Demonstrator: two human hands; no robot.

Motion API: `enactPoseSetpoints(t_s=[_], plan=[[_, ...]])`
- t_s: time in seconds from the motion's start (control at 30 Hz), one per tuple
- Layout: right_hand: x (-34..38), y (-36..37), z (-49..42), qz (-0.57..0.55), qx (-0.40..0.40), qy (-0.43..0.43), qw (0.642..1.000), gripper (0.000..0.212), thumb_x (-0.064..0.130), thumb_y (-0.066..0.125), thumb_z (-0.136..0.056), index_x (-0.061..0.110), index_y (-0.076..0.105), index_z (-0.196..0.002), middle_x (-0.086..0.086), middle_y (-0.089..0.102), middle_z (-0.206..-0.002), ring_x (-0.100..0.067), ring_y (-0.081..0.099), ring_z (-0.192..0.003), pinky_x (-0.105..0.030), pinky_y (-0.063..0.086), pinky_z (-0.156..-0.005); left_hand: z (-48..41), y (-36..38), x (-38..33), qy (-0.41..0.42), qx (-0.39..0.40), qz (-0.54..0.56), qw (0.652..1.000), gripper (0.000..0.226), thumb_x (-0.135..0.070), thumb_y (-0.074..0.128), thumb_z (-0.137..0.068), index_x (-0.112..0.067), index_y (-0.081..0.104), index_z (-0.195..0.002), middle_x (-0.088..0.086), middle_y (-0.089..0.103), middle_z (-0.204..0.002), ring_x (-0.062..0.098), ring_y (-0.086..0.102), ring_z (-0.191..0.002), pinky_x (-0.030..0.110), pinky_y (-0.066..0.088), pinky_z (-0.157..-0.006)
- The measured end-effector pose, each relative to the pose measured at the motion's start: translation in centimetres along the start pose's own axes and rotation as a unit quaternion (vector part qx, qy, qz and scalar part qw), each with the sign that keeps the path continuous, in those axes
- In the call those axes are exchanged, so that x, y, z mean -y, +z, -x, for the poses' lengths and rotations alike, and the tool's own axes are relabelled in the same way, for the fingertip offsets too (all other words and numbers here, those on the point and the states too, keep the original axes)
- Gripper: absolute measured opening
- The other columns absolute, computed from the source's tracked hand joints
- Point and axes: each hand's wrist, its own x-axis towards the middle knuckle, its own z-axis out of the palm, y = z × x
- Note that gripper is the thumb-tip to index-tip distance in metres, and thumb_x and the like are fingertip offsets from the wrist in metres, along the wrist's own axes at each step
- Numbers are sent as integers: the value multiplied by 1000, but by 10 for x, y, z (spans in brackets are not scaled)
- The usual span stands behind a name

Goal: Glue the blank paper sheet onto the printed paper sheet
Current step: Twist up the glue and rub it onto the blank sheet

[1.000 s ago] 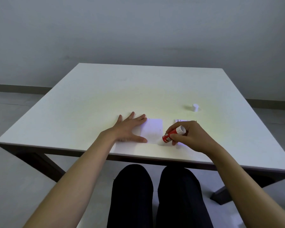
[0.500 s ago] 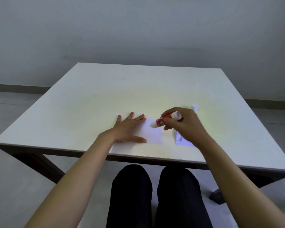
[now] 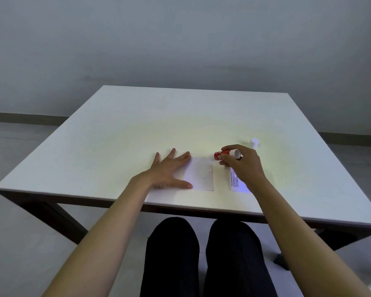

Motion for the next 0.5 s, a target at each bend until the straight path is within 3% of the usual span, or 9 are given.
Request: enactPoseSetpoints(t_s=[0.07, 0.13, 0.2, 0.27, 0.37, 0.43, 0.5], plan=[[1, -4, 6, -87, 1, 4, 996, 11, 9, 63, -83, 16, 69, -89, -12, 75, -83, -25, 73, -77, -35, 58, -80, 2, -4, -2, -29, 13, 39, 999, 97, -60, 62, -76, -40, 1, -149, -18, -6, -158, 7, -27, -140, 50, -20, -113], [5, -7, 13, -237, 23, 38, 971, 10, 4, 59, -87, 8, 67, -93, -12, 77, -84, -27, 73, -78, -32, 61, -77, 6, -9, -5, -73, 15, 117, 990, 92, -58, 64, -75, -50, 4, -145, -12, -6, -159, 16, -28, -140, 52, -15, -113], [10, -4, 19, -407, 37, 124, 904, 8, 2, 56, -90, 2, 63, -91, -12, 75, -79, -25, 74, -74, -31, 62, -72, 9, -13, -7, -51, -28, 208, 976, 82, -50, 65, -79, -50, 15, -144, -12, 5, -159, 14, -16, -145, 50, -11, -117], [16, 2, 23, -519, 43, 203, 829, 9, 2, 54, -91, -2, 62, -90, -16, 71, -78, -24, 74, -69, -30, 62, -67, 12, -14, -15, 5, -94, 312, 945, 66, -40, 67, -82, -43, 36, -139, -24, 26, -149, -7, 4, -142, 40, 3, -120], [26, 16, 29, -588, 59, 261, 763, 11, 4, 57, -89, -4, 63, -85, -17, 71, -79, -21, 73, -61, -24, 61, -57, 9, -11, -42, 57, -180, 380, 905, 37, -35, 70, -79, -40, 64, -115, -29, 56, -125, -12, 35, -132, 26, 27, -109], [29, 25, 31, -603, 62, 276, 745, 11, 6, 59, -89, -2, 63, -83, -13, 66, -84, -17, 68, -53, -19, 56, -49, 5, -9, -61, 72, -229, 416, 877, 21, -32, 72, -76, -41, 73, -96, -26, 70, -104, -8, 57, -113, 24, 39, -100], [29, 31, 30, -608, 70, 275, 741, 11, 9, 60, -89, 0, 63, -86, -11, 62, -90, -14, 63, -47, -17, 50, -42, 1, -10, -72, 64, -276, 454, 845, 14, -30, 75, -73, -34, 76, -87, -15, 76, -94, 1, 67, -100, 29, 46, -97]])
